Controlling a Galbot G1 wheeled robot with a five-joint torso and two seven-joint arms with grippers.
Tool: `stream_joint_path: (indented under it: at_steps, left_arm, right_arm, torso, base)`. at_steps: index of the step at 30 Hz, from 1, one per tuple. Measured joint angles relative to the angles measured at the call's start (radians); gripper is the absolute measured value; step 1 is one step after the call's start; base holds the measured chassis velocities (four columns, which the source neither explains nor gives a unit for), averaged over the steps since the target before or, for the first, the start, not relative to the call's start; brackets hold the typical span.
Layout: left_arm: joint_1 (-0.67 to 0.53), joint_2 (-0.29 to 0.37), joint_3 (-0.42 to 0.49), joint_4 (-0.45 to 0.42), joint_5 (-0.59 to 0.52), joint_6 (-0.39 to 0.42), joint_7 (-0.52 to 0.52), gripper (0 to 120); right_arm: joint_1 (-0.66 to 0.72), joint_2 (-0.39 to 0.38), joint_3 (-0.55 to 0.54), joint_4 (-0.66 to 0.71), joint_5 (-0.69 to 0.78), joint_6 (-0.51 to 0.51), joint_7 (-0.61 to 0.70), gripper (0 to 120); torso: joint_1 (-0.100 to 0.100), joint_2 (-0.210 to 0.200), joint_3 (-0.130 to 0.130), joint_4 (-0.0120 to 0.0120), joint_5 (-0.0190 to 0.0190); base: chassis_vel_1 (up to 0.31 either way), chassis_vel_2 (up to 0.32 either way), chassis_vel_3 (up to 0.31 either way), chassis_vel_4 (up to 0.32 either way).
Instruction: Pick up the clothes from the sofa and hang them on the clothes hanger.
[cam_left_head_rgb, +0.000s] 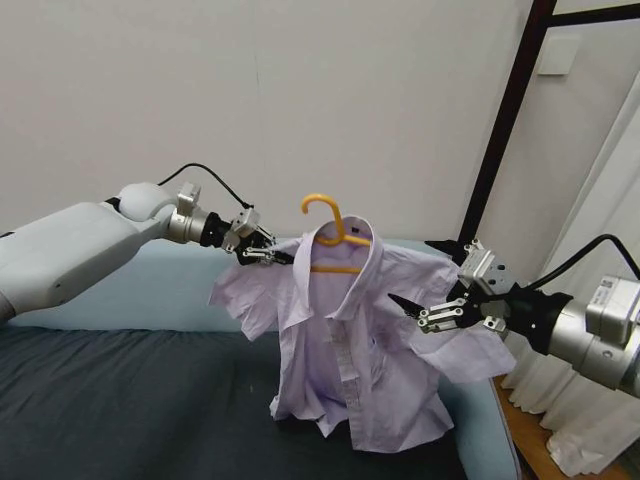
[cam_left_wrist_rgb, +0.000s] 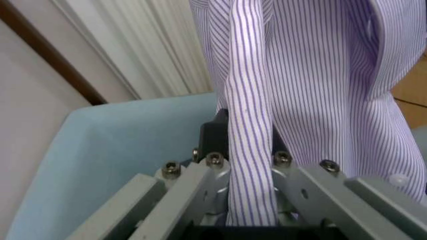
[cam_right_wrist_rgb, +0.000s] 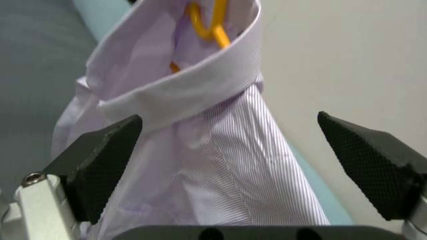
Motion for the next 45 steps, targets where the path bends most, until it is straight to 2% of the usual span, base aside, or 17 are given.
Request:
stream_joint_path:
  at_steps: [5, 11, 14, 18, 21, 23, 24, 29, 30, 35, 36, 39, 45]
  left_arm:
    - [0.043, -0.040, -0.021, -0.008, 0.009, -0.007, 0.001, 2]
    - [0.070, -0.042, -0.031, -0.026, 0.024, -0.010, 0.003, 2]
    - [0.074, -0.043, -0.031, -0.025, 0.023, -0.013, 0.007, 2]
    - [0.079, -0.051, -0.031, -0.030, 0.013, -0.021, 0.008, 2]
    - [0.080, -0.052, -0.031, -0.030, 0.012, -0.025, 0.008, 2]
    - [0.082, -0.052, -0.031, -0.031, 0.012, -0.031, 0.008, 2]
    - [0.082, -0.052, -0.031, -0.031, 0.012, -0.031, 0.008, 2]
    - [0.097, -0.060, -0.065, -0.042, 0.095, -0.081, 0.014, 2]
    - [0.097, -0.060, -0.065, -0.042, 0.095, -0.081, 0.014, 2]
    - [0.098, -0.052, -0.068, -0.061, 0.091, -0.092, -0.008, 2]
    - [0.098, -0.052, -0.068, -0.061, 0.091, -0.092, -0.008, 2]
    - [0.104, -0.040, -0.068, -0.077, 0.076, -0.093, -0.035, 2]
    - [0.114, -0.025, -0.076, -0.092, 0.073, -0.105, -0.055, 3]
  right_arm:
    - [-0.010, -0.015, -0.007, -0.044, 0.038, -0.061, -0.051, 100]
    - [-0.023, -0.012, -0.021, -0.088, 0.020, -0.069, -0.090, 100]
    - [-0.026, -0.009, -0.024, -0.095, 0.018, -0.071, -0.104, 96]
    - [-0.035, -0.005, -0.033, -0.099, -0.001, -0.081, -0.173, 79]
    - [-0.037, -0.004, -0.035, -0.101, -0.002, -0.083, -0.181, 72]
    - [-0.037, -0.002, -0.036, -0.107, -0.003, -0.083, -0.191, 60]
    - [-0.037, -0.002, -0.036, -0.107, -0.003, -0.083, -0.191, 60]
    - [-0.040, 0.000, -0.043, -0.123, -0.012, -0.055, -0.221, 39]
    - [-0.040, 0.000, -0.043, -0.123, -0.012, -0.055, -0.221, 39]
    - [-0.042, 0.012, -0.051, -0.107, -0.034, -0.044, -0.243, 15]
    - [-0.042, 0.012, -0.051, -0.107, -0.034, -0.044, -0.243, 15]
    - [-0.044, 0.014, -0.054, -0.095, -0.033, -0.042, -0.233, 5]
    - [-0.042, 0.013, -0.054, -0.076, 0.015, -0.046, -0.191, 5]
  torso:
    - [0.000, 0.000, 0.000, -0.0004, 0.0003]
    - [0.000, 0.000, 0.000, 0.0005, 0.0001]
    - [0.000, 0.000, 0.000, 0.0005, 0.0000]
    - [0.000, 0.000, 0.000, 0.0000, 0.0001]
    - [0.000, 0.000, 0.000, 0.0000, 0.0002]
    - [0.000, 0.000, 0.000, 0.0001, 0.0000]
    - [0.000, 0.000, 0.000, 0.0001, 0.0000]
    - [0.000, 0.000, 0.000, 0.0001, 0.0000]
    - [0.000, 0.000, 0.000, 0.0001, 0.0000]
    - [0.000, 0.000, 0.000, 0.0002, 0.0000]
    - [0.000, 0.000, 0.000, 0.0002, 0.0000]
    - [0.000, 0.000, 0.000, 0.0002, 0.0000]
    - [0.000, 0.000, 0.000, 0.0002, -0.0001]
  base:
    - [0.000, 0.000, 0.000, 0.000]
    - [0.000, 0.000, 0.000, 0.000]
    - [0.000, 0.000, 0.000, 0.000]
    - [0.000, 0.000, 0.000, 0.000]
    - [0.000, 0.000, 0.000, 0.000]
    - [0.000, 0.000, 0.000, 0.000]
    - [0.000, 0.000, 0.000, 0.000]
    - [0.000, 0.000, 0.000, 0.000]
    - [0.000, 0.000, 0.000, 0.000]
    - [0.000, 0.000, 0.000, 0.000]
    - [0.000, 0.000, 0.000, 0.000]
    - [0.000, 0.000, 0.000, 0.000]
    - [0.000, 0.000, 0.000, 0.000]
